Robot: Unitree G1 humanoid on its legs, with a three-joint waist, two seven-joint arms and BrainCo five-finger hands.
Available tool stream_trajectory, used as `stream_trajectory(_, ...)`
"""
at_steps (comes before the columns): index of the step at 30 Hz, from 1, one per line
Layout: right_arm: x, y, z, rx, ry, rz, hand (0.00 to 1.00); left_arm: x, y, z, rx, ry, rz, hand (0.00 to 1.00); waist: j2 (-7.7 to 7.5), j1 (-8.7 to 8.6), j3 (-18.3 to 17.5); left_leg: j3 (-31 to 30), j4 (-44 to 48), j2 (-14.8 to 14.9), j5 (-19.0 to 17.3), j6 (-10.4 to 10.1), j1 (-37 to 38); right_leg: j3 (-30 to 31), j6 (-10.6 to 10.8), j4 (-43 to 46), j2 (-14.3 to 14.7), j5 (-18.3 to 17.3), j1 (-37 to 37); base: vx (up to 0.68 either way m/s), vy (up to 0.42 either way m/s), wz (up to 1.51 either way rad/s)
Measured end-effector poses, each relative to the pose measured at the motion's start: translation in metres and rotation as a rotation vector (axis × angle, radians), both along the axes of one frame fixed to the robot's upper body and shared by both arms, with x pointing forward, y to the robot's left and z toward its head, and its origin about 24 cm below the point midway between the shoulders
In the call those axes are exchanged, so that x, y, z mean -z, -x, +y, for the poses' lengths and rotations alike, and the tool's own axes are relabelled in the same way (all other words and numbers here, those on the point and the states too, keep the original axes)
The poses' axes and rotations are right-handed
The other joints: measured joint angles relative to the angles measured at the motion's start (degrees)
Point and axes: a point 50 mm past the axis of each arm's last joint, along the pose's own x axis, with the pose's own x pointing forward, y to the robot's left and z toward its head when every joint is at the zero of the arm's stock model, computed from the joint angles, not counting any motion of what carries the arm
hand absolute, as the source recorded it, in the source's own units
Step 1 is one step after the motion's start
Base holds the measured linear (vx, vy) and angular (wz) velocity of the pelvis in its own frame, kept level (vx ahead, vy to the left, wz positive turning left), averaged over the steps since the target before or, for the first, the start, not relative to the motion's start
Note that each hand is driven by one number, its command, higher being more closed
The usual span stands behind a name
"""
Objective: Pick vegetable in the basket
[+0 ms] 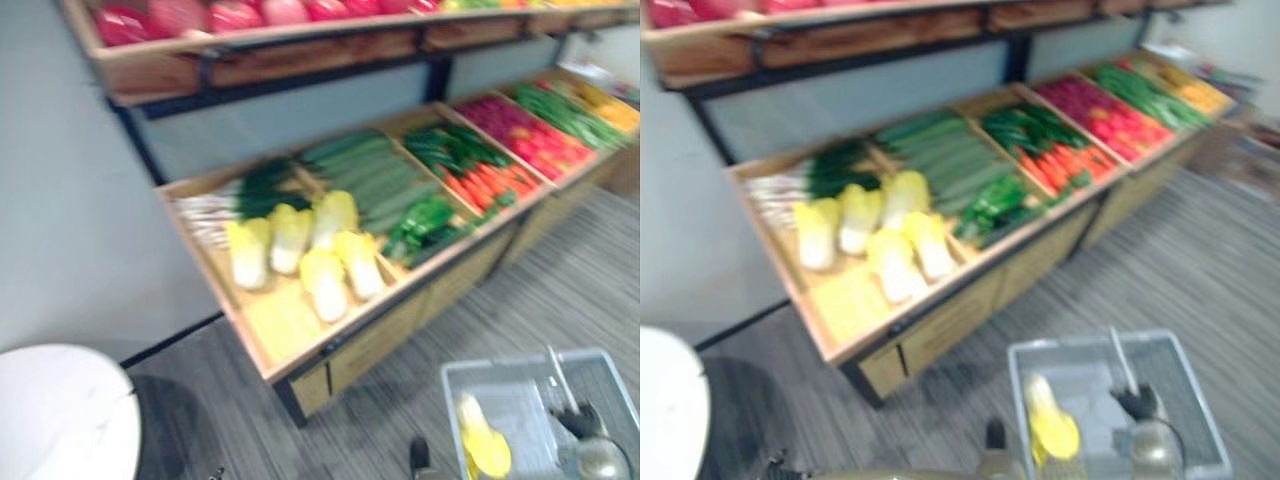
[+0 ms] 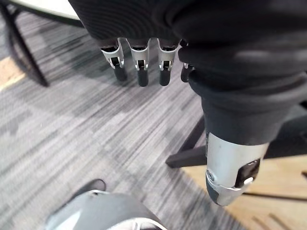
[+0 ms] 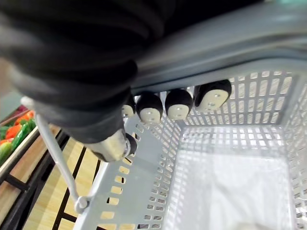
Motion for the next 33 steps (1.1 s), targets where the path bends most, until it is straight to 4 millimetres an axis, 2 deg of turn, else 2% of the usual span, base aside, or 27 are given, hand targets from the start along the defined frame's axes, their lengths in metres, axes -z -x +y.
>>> stream_trajectory(1, -0.002, -0.006, 0.002, -0.013, 0.003, -0.011, 1.0, -0.004, -0.012, 0.001, 0.012, -0.01, -0.041, 0.0, 0.6, 0.75, 1.7, 3.1, -2.0, 0.7, 1.8, -0.3, 0.9, -8.9, -6.3, 13.5, -1.0, -12.5, -1.6, -0.21, 0.092, -1.38)
stream_trajectory(2, -0.005, -0.016, 0.006, -0.039, 0.017, -0.024, 1.0, -0.006, -0.015, 0.002, 0.019, -0.016, -0.062, 0.0, 0.05, 0.9, 2.7, 6.5, -3.8, 0.7, 3.4, -0.1, 2.9, -14.7, -7.0, 21.6, -2.9, -18.6, -0.9, -0.14, 0.062, -1.44)
stream_trajectory(3, -0.006, -0.022, 0.01, -0.064, 0.021, -0.027, 1.0, -0.006, -0.014, 0.004, 0.018, -0.02, -0.059, 0.0, -0.33, 0.98, 2.9, 8.5, -4.1, 0.8, 3.8, -0.1, 3.6, -16.7, -7.3, 23.3, -3.7, -20.0, -0.3, -0.13, 0.01, -1.5)
stream_trajectory(4, -0.007, -0.029, 0.018, -0.124, 0.043, -0.014, 1.0, -0.005, -0.012, 0.003, 0.017, -0.016, -0.054, 0.0, -1.49, 0.94, 3.0, 11.7, -4.0, 0.8, 3.9, -0.1, 4.6, -18.5, -7.2, 23.0, -3.8, -19.8, -0.3, -0.16, -0.001, -1.37)
stream_trajectory(5, -0.006, -0.031, 0.022, -0.158, 0.052, -0.005, 1.0, -0.005, -0.015, -0.001, 0.015, -0.004, -0.06, 0.0, -1.91, 0.82, 3.6, 13.5, -5.4, -0.9, 4.2, 0.5, 5.8, -18.2, -6.0, 18.8, -1.9, -18.9, 0.9, -0.19, -0.006, -1.31)
stream_trajectory(6, -0.005, -0.032, 0.025, -0.172, 0.05, 0.002, 1.0, -0.004, -0.016, -0.003, 0.016, 0.002, -0.062, 0.0, -1.87, 1.01, 3.7, 13.8, -7.5, -1.0, 4.5, 1.1, 5.9, -16.6, -5.0, 13.8, 0.0, -17.7, 2.2, -0.17, -0.065, -1.12)
stream_trajectory(7, -0.002, -0.032, 0.029, -0.191, 0.043, 0.013, 1.0, -0.003, -0.018, -0.007, 0.01, 0.014, -0.07, 0.0, 0.37, 1.13, 3.2, 16.9, -10.1, 0.3, 6.5, 0.1, 6.5, -14.8, -5.6, 10.4, 1.5, -18.7, 4.5, -0.13, -0.093, -0.88)
stream_trajectory(8, -0.001, -0.031, 0.029, -0.194, 0.037, 0.024, 1.0, -0.005, -0.024, -0.009, 0.016, 0.017, -0.092, 0.0, 0.5, 0.69, 3.3, 18.0, -11.5, -0.4, 8.3, -0.4, 6.6, -15.9, -5.9, 22.5, -1.9, -25.8, 3.6, -0.07, -0.102, -0.78)
stream_trajectory(9, 0.0, -0.029, 0.028, -0.192, 0.036, 0.031, 1.0, -0.005, -0.028, -0.01, 0.03, 0.017, -0.098, 0.0, -0.02, 0.63, 3.4, 19.0, -12.3, -1.2, 9.3, -0.3, 7.1, -15.9, -3.9, 24.0, -4.2, -27.4, 5.0, -0.05, -0.102, -0.59)
stream_trajectory(10, 0.001, -0.028, 0.029, -0.197, 0.035, 0.037, 1.0, -0.007, -0.031, -0.007, 0.035, 0.007, -0.101, 0.0, -0.63, 0.82, 3.5, 20.0, -11.9, -1.3, 10.0, -0.5, 6.7, -15.2, -2.4, 21.0, -3.9, -27.7, 5.7, -0.06, -0.136, -0.48)
stream_trajectory(12, 0.002, -0.026, 0.028, -0.197, 0.036, 0.048, 1.0, -0.005, -0.031, -0.012, 0.042, 0.02, -0.101, 0.0, -0.26, 1.06, 3.4, 20.9, -12.1, -0.9, 11.4, -0.9, 5.8, -13.9, -2.2, 13.9, -1.3, -27.6, 7.2, -0.09, -0.254, -0.6)
stream_trajectory(17, 0.011, -0.015, 0.033, -0.226, 0.034, 0.095, 1.0, -0.002, -0.033, -0.028, 0.049, 0.063, -0.103, 0.0, 0.75, 0.61, 2.9, 21.1, -8.9, 3.2, 13.4, -1.7, 5.4, -12.3, -3.3, 3.2, 4.0, -24.0, 11.2, -0.11, -0.18, -0.32)
stream_trajectory(19, 0.014, -0.011, 0.035, -0.24, 0.033, 0.113, 1.0, -0.001, -0.03, -0.028, 0.044, 0.062, -0.093, 0.0, 0.83, 0.61, 2.8, 20.6, -4.5, 6.3, 13.4, -1.7, 4.4, -12.1, -4.2, 0.1, 6.0, -22.7, 12.8, -0.1, -0.137, -0.12)
stream_trajectory(20, 0.015, -0.01, 0.037, -0.253, 0.034, 0.113, 1.0, 0.0, -0.028, -0.027, 0.041, 0.06, -0.083, 0.0, 0.85, 0.73, 3.0, 20.2, 1.2, 9.3, 13.3, -1.6, 3.4, -11.2, -4.7, -1.6, 7.2, -22.1, 13.9, -0.08, -0.122, -0.23)
stream_trajectory(21, 0.014, -0.011, 0.038, -0.26, 0.035, 0.111, 1.0, 0.001, -0.025, -0.027, 0.04, 0.061, -0.077, 0.0, 1.02, 0.83, 3.2, 18.8, 3.7, 10.5, 13.4, -1.5, 3.1, -10.7, -5.2, -2.3, 7.8, -21.7, 14.7, -0.07, -0.126, -0.49)
stream_trajectory(22, 0.013, -0.014, 0.039, -0.269, 0.039, 0.106, 1.0, 0.003, -0.016, -0.03, 0.033, 0.071, -0.056, 0.0, 1.25, 1.22, 3.5, 12.2, 8.8, 11.7, 13.4, -0.8, 1.7, -8.6, -6.1, -3.8, 8.5, -20.8, 16.7, -0.06, -0.092, -0.58)
stream_trajectory(23, 0.012, -0.016, 0.039, -0.276, 0.045, 0.102, 1.0, 0.005, -0.011, -0.034, 0.029, 0.081, -0.045, 0.0, 0.88, 1.58, 3.8, 6.8, 10.2, 10.8, 12.7, -1.0, 0.3, -7.4, -6.0, -4.0, 8.5, -20.6, 16.9, -0.07, -0.06, -1.0)
stream_trajectory(24, 0.008, -0.021, 0.038, -0.282, 0.057, 0.085, 1.0, 0.006, -0.009, -0.038, 0.019, 0.093, -0.051, 0.0, 1.6, 2.62, 3.7, -4.6, 9.7, 6.2, 10.4, -2.6, -0.9, -4.5, -5.6, -3.6, 7.8, -20.6, 16.5, -0.07, 0.005, -1.09)
stream_trajectory(25, 0.003, -0.027, 0.037, -0.292, 0.069, 0.072, 1.0, 0.007, -0.008, -0.042, 0.029, 0.101, -0.046, 0.0, 2.24, 3.11, 3.9, -10.7, 8.5, 2.9, 9.3, -3.3, -1.1, -2.4, -5.0, -3.8, 7.7, -20.3, 16.3, -0.07, 0.037, -1.35)
stream_trajectory(26, -0.001, -0.034, 0.036, -0.315, 0.086, 0.056, 1.0, 0.008, -0.006, -0.046, 0.042, 0.109, -0.046, 0.0, 3.53, 3.4, 3.8, -15.8, 6.4, 0.2, 8.6, -3.3, -1.6, -0.1, -4.9, -4.0, 7.9, -20.2, 15.5, -0.06, 0.045, -1.04)
stream_trajectory(29, -0.005, -0.037, 0.035, -0.327, 0.096, 0.038, 1.0, 0.008, -0.004, -0.049, 0.055, 0.118, -0.05, 0.0, 5.34, 3.89, 3.5, -18.8, -0.8, -1.1, 9.9, -3.3, -1.9, 1.3, -4.2, -3.7, 8.7, -19.8, 13.5, -0.02, 0.086, -0.82)
stream_trajectory(32, -0.008, -0.038, 0.033, -0.323, 0.104, 0.033, 1.0, 0.008, -0.005, -0.049, 0.062, 0.117, -0.056, 0.0, 5.59, 3.58, 3.4, -20.6, -5.7, -2.4, 9.5, -3.8, -0.5, 1.9, -3.1, -3.9, 8.3, -19.0, 12.4, 0.02, 0.142, -0.17)
stream_trajectory(33, -0.011, -0.039, 0.029, -0.326, 0.119, 0.028, 1.0, 0.007, -0.008, -0.05, 0.07, 0.118, -0.062, 0.0, 6.01, 3.43, 3.1, -21.4, -7.9, -3.4, 9.2, -3.6, -0.4, 2.3, -2.2, -4.8, 7.8, -18.3, 11.8, 0.03, 0.226, -0.04)
